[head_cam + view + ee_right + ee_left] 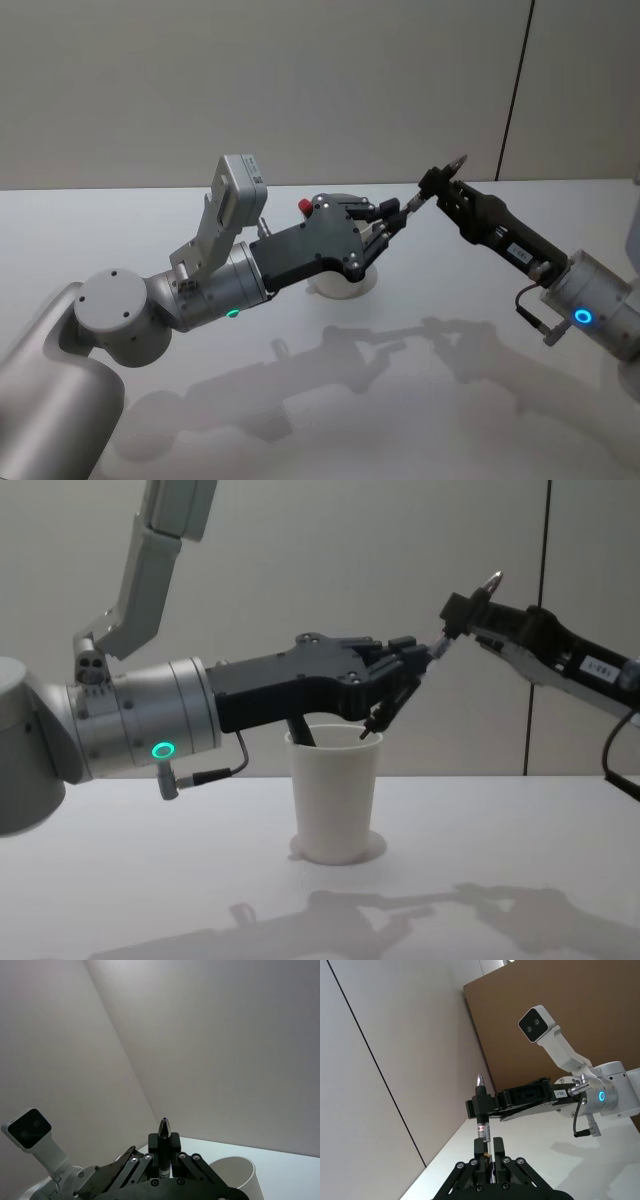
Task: Place the pen into the pen holder.
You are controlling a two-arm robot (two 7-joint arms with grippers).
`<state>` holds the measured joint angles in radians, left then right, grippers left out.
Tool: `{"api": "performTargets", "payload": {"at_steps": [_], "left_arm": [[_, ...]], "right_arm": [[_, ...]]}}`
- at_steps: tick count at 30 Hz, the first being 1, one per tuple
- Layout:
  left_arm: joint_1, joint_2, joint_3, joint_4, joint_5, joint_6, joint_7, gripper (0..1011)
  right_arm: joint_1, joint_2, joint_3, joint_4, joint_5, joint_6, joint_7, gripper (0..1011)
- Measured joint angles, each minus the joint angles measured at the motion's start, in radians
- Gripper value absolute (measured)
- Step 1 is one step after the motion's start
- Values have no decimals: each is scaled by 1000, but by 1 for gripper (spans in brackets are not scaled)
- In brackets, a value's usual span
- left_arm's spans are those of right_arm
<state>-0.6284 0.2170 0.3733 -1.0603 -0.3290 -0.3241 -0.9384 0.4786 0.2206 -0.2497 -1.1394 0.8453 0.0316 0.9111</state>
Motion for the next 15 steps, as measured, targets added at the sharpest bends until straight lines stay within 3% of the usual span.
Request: {"api": "performTargets", "payload": {"at_steps": [5, 15], "left_arm": [[0, 0, 0, 0, 0, 0, 0, 188], [0, 0, 0, 0, 0, 0, 0, 520]], "right_arm": [[1, 1, -1, 0, 1, -2, -1, 111], [1, 4, -5, 0, 5, -4, -5, 111]]}}
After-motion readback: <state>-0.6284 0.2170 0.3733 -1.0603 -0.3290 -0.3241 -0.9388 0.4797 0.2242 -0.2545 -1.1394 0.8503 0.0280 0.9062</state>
